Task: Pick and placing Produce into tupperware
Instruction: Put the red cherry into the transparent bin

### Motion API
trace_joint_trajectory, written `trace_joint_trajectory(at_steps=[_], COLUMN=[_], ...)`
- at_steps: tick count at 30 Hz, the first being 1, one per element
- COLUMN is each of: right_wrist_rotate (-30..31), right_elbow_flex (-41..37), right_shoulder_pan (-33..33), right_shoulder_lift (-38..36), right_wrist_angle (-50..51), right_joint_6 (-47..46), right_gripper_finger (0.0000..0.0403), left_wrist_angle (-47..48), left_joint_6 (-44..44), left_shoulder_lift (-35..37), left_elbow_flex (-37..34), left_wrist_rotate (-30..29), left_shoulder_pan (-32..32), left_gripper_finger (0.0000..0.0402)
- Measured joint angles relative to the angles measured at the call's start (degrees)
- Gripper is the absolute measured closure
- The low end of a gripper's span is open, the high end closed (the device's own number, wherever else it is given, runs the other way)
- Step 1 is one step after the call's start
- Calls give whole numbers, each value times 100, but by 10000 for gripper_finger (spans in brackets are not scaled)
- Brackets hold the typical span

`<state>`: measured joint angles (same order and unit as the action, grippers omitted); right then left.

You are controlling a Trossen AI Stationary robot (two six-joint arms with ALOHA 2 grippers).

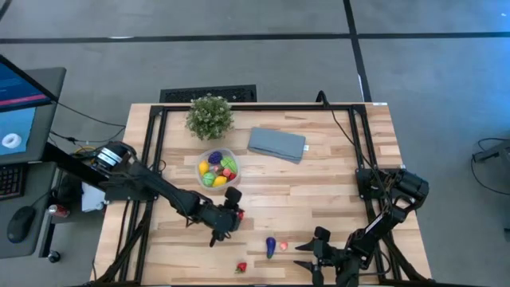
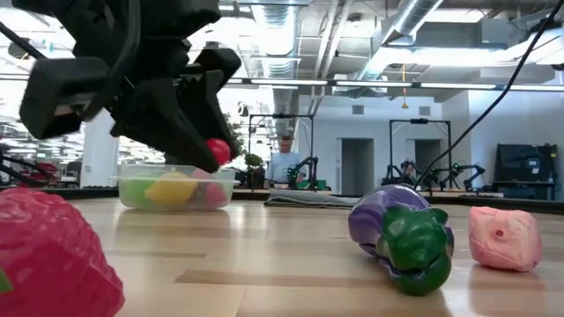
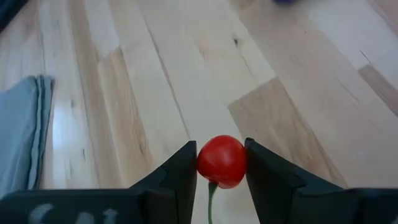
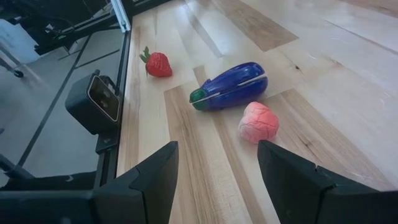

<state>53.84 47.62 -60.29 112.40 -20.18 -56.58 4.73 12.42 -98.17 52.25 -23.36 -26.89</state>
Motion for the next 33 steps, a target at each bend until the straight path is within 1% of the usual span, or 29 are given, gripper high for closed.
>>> trace_joint_trajectory(at_steps=[8, 13, 19, 23, 26, 33], right_wrist_rotate=[0, -2, -1, -2, -2, -2], right_elbow_flex=[0, 0, 0, 0, 0, 0], right_shoulder_pan=[0, 0, 0, 0, 0, -1], right_shoulder_lift=[0, 0, 0, 0, 0, 2], right_wrist_angle=[-4, -4, -4, -4, -4, -16], right_joint_6=[0, 0, 0, -1, 0, -39], right_gripper_finger=[159, 159, 159, 159, 159, 159], left_wrist_angle=[863, 1797, 2513, 3287, 3727, 3727], left_joint_6=[-307, -693, -963, -1266, -1502, -1515], left_shoulder_lift=[310, 649, 1123, 1326, 1409, 1513], left_elbow_flex=[0, 0, -2, -2, -20, -502], left_wrist_rotate=[-213, -627, -1117, -1513, -1666, -1644], left_shoulder_pan=[-15, -15, -15, 22, 115, 565], left_gripper_finger=[289, 289, 288, 288, 288, 288])
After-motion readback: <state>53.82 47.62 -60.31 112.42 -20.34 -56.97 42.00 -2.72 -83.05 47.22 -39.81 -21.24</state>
